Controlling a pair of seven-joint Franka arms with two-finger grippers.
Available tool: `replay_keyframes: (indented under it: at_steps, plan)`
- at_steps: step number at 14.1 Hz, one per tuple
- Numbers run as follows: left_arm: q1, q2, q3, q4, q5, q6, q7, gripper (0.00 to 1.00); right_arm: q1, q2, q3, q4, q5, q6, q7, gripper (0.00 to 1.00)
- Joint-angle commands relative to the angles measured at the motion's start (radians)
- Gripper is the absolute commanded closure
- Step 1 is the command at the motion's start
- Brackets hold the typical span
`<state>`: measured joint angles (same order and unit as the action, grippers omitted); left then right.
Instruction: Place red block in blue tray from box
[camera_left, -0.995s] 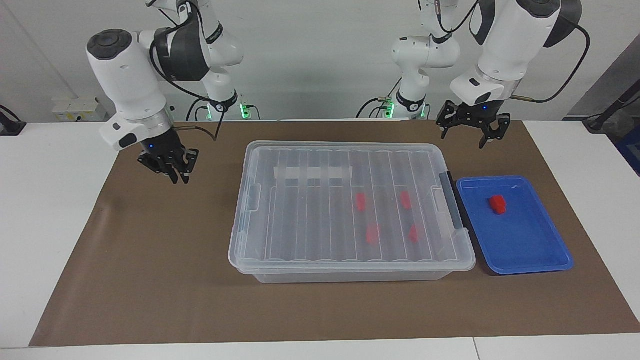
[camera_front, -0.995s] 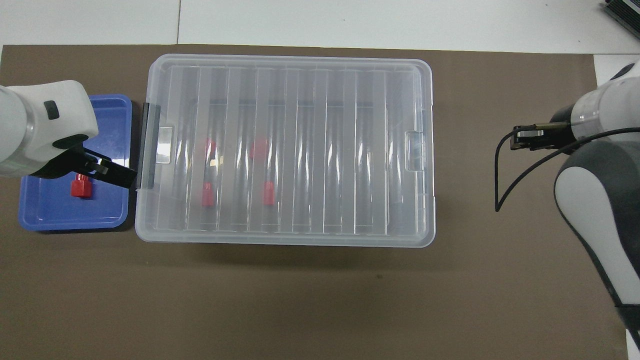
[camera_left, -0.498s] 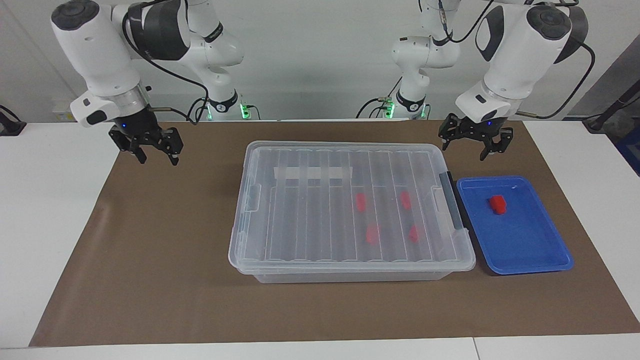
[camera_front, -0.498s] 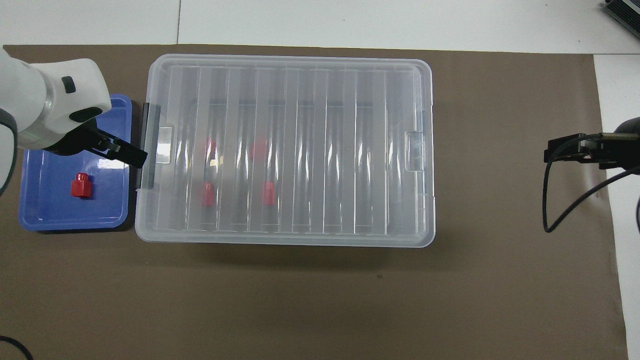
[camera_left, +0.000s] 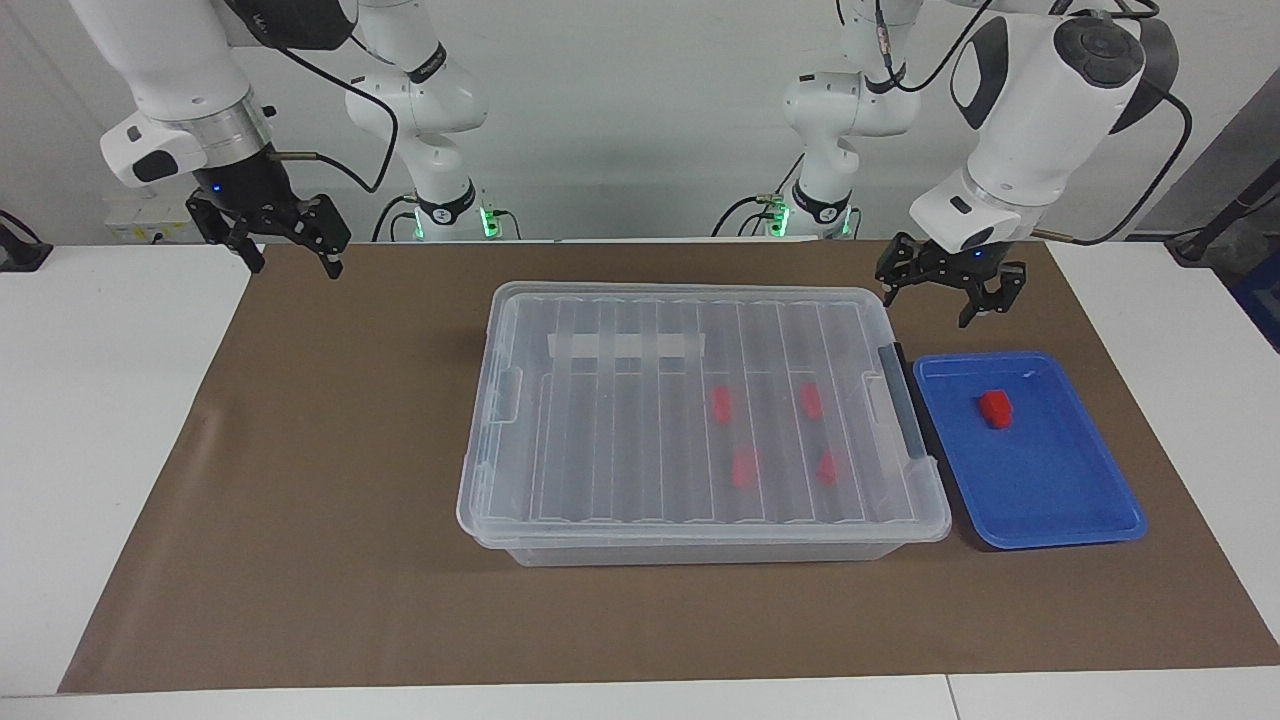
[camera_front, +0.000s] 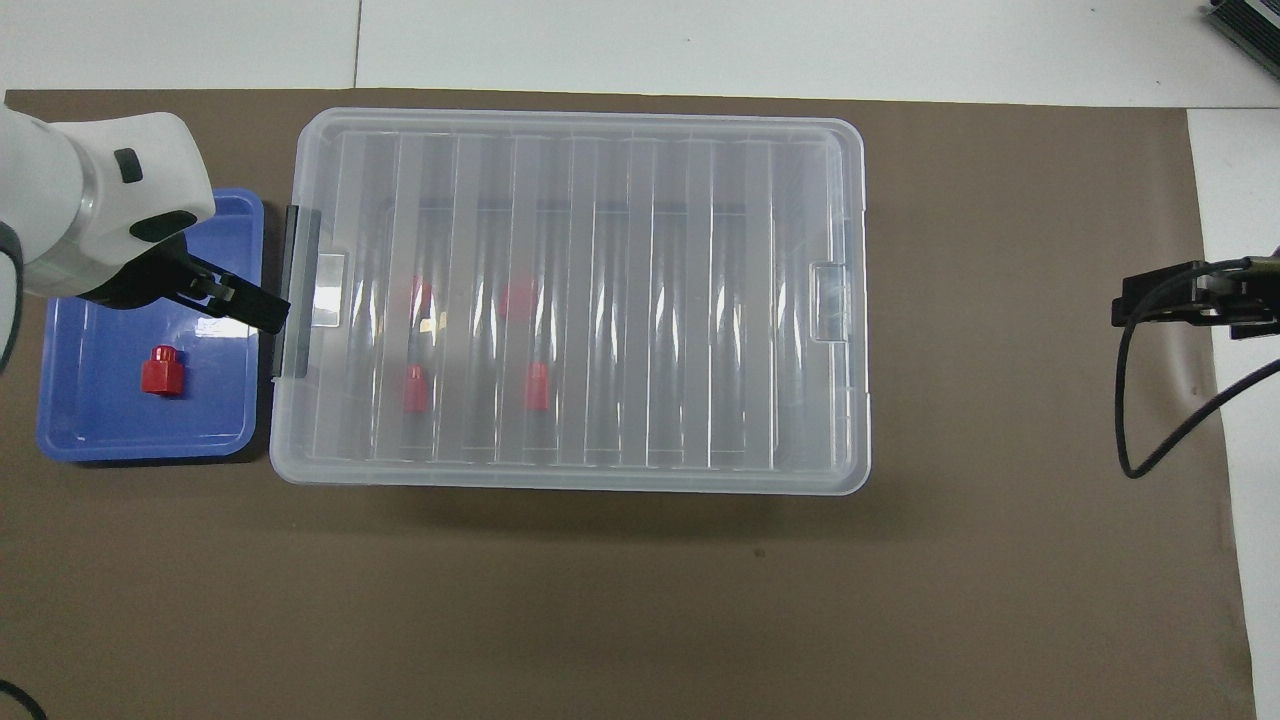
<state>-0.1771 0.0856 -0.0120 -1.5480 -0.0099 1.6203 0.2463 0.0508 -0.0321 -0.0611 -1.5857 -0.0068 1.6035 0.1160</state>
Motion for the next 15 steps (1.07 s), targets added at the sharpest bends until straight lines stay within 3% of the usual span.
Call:
replay_keyframes:
  at_steps: [1, 4, 8, 15]
  plan:
    - [0.008, -0.017, 0.007, 0.009, -0.007, -0.022, 0.016, 0.0, 0.009, 0.026, -0.006, 0.033, -0.002, -0.036, 0.03, 0.0]
    - [0.108, -0.021, -0.052, 0.003, -0.007, -0.019, 0.008, 0.0, 0.009, 0.014, -0.008, 0.006, -0.002, -0.042, 0.027, 0.0]
    - [0.032, -0.015, -0.006, -0.033, -0.004, 0.087, 0.008, 0.0, 0.009, 0.012, -0.008, 0.004, -0.001, -0.053, 0.028, 0.0]
    - [0.039, -0.029, -0.009, -0.034, -0.004, 0.081, 0.011, 0.0, 0.011, 0.011, -0.008, 0.0, -0.002, -0.048, 0.03, 0.0]
